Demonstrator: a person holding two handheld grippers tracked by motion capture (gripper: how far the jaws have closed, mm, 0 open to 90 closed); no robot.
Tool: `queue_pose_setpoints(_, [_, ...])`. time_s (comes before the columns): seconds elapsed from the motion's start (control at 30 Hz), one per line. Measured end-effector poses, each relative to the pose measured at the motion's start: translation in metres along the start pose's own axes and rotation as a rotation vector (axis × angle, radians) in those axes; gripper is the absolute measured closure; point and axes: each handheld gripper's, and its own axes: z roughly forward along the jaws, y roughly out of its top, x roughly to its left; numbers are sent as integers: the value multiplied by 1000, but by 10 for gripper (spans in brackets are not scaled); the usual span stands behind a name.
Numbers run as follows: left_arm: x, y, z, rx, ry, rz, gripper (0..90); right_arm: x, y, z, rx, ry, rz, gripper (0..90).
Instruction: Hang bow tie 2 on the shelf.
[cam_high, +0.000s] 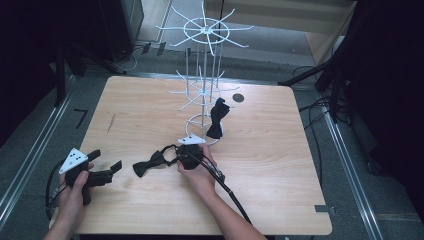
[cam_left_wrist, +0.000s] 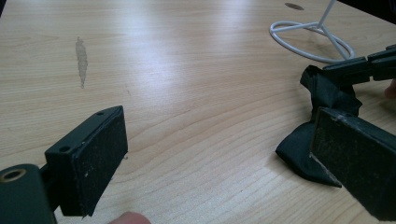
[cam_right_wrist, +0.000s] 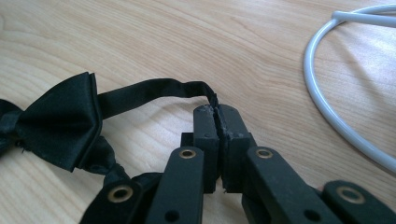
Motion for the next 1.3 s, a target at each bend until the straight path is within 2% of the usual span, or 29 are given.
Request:
queue_pose_setpoints(0.13, [0, 0, 0, 0, 0, 0, 47, 0, -2, -4, -7, 13, -21, 895])
queue_pose_setpoints(0.3, [0, 0, 0, 0, 1, -1, 47, 0, -5, -18, -51, 29, -49, 896])
queue_pose_setpoints(0.53, [0, 0, 0, 1, 3, -1, 47, 4, -6, -36, -85, 58, -73, 896])
queue_pose_setpoints(0.77, [0, 0, 0, 0, 3, -3, 47, 4, -8, -45, -110, 84, -65, 896])
queue_pose_setpoints(1.03, [0, 0, 0, 0, -1, 1, 47, -3, -9, -55, -133, 82, -44, 896])
queue_pose_setpoints(1.3, [0, 0, 0, 2, -2, 0, 47, -3, -6, -67, -167, 72, -69, 896])
